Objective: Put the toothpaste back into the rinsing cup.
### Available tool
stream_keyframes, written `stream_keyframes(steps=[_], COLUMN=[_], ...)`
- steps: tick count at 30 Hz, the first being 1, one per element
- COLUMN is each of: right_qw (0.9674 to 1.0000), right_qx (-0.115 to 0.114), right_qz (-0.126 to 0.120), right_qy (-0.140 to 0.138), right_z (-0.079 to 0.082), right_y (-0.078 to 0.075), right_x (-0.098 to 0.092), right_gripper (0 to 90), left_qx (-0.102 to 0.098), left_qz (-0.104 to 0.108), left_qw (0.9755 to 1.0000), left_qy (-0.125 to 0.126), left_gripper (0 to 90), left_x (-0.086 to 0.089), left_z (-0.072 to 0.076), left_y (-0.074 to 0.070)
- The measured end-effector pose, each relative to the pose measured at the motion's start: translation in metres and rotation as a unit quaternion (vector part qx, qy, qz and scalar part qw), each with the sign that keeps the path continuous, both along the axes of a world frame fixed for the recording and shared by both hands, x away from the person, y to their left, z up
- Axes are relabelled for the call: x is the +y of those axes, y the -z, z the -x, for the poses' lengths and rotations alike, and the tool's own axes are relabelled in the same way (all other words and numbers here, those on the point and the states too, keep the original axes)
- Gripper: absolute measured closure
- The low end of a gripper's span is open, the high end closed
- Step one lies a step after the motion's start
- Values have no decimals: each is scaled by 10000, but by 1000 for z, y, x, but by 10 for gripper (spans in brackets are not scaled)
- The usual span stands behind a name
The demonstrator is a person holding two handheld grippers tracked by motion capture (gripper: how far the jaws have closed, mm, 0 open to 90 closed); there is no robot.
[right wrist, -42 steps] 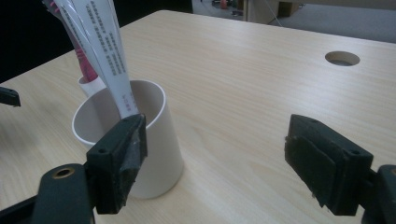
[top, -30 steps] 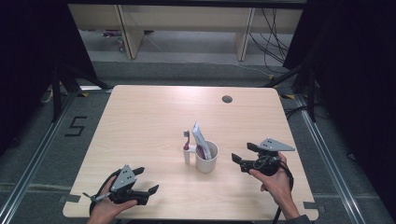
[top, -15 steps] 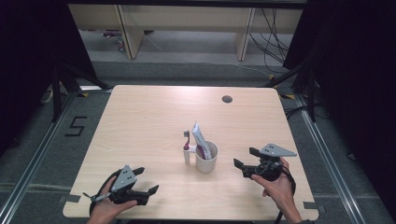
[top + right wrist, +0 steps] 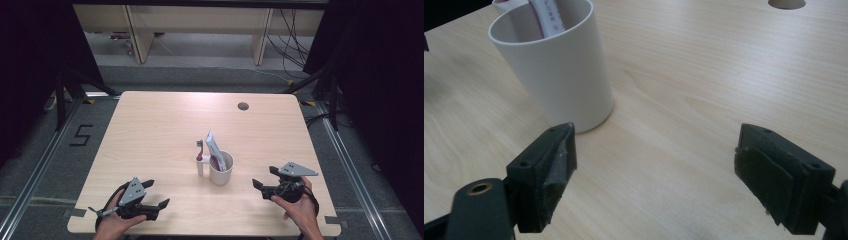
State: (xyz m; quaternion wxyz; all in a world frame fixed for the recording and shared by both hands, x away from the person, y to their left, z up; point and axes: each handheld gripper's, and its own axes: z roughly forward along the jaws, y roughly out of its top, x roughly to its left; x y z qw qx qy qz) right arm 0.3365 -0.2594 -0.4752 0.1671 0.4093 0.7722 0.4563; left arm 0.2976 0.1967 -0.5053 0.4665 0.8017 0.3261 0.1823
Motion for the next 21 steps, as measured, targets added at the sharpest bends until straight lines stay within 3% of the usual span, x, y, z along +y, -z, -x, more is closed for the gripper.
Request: stream_keyframes(steps=[3, 7, 9, 13, 14, 15, 17, 20, 21], right_qw=[10000, 9998, 9999, 9996, 9995, 9994, 9995, 9993, 9990], right_qx=[-7, -74, 81, 175, 61, 209, 98, 273, 226], right_qz=[-61, 160, 82, 156, 236, 176, 237, 191, 329], right_qy=[-27, -108, -115, -157, -210, -190, -199, -171, -210], right_z=[5, 10, 15, 22, 22, 25, 26, 31, 31], right_y=[2, 4, 5, 6, 7, 7, 8, 9, 10], right_x=[1, -2, -1, -3, -5, -5, -7, -6, -8], right_gripper=[173, 170, 170, 170, 170, 170, 170, 170, 170], left_qx=[-35, -20, -2, -7, -9, -15, -10, -6, -6], left_qz=[53, 24, 37, 13, 7, -11, 14, 12, 6], left_qw=[10000, 10000, 10000, 10000, 10000, 10000, 10000, 10000, 10000], left_qy=[9, -13, -24, -10, -5, -5, -5, -15, -16], left_gripper=[161, 160, 161, 160, 160, 160, 160, 160, 161], left_x=[0, 1, 0, 0, 0, 0, 0, 0, 0], left_z=[0, 0, 0, 0, 0, 0, 0, 0, 0], left_y=[0, 0, 0, 1, 1, 1, 1, 1, 1])
